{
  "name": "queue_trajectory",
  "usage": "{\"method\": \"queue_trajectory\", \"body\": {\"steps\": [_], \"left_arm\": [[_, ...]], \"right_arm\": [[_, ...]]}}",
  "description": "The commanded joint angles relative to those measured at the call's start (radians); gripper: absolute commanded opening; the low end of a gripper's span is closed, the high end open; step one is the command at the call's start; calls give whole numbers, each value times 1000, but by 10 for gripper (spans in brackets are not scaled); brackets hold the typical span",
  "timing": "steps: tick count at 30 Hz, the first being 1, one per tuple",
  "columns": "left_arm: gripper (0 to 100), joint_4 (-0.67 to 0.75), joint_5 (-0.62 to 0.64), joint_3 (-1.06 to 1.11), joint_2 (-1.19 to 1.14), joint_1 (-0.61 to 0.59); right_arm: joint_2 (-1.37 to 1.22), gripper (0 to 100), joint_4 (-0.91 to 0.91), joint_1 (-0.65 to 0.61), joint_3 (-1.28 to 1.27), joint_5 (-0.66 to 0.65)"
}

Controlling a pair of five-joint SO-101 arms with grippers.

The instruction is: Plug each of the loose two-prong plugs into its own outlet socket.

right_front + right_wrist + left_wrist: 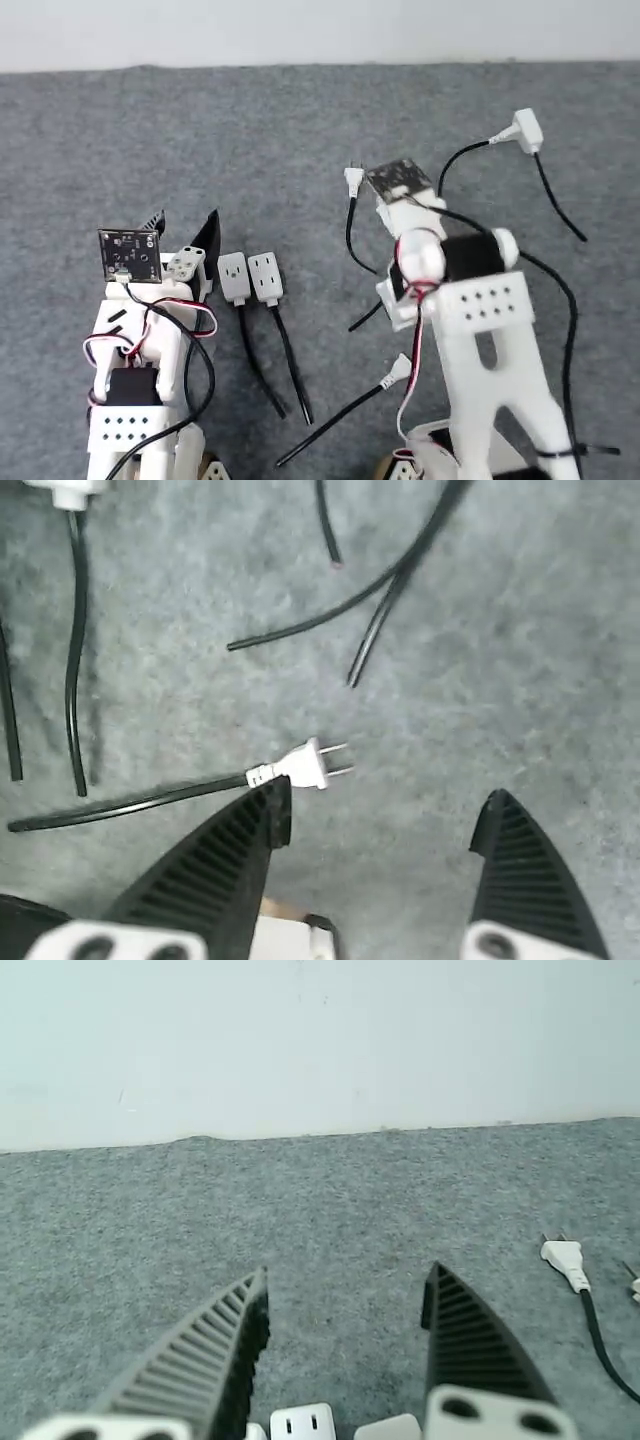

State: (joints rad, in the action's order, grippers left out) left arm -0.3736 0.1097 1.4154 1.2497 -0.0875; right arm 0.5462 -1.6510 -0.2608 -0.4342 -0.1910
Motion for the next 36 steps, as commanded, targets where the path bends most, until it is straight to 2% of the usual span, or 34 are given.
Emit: {"method": "queue_trajectory", "body": {"steps": [1,3,14,16,20,30,36], "left_arm": [[246,26,0,-8,11,6],[246,28,0,-4,11,8],[246,31,0,-2,11,8],[246,31,0,-2,11,8],[246,31,0,-2,11,8],[246,31,0,-2,11,8],[246,31,0,-2,11,9]], "right_arm": [[65,284,21,-33,-110,216],[54,285,35,-62,-190,285],[48,284,334,-150,-508,304],[45,284,380,-157,-543,376],[45,284,389,-139,-548,439],[44,284,401,-64,-614,434],[44,284,447,-68,-646,434]]}}
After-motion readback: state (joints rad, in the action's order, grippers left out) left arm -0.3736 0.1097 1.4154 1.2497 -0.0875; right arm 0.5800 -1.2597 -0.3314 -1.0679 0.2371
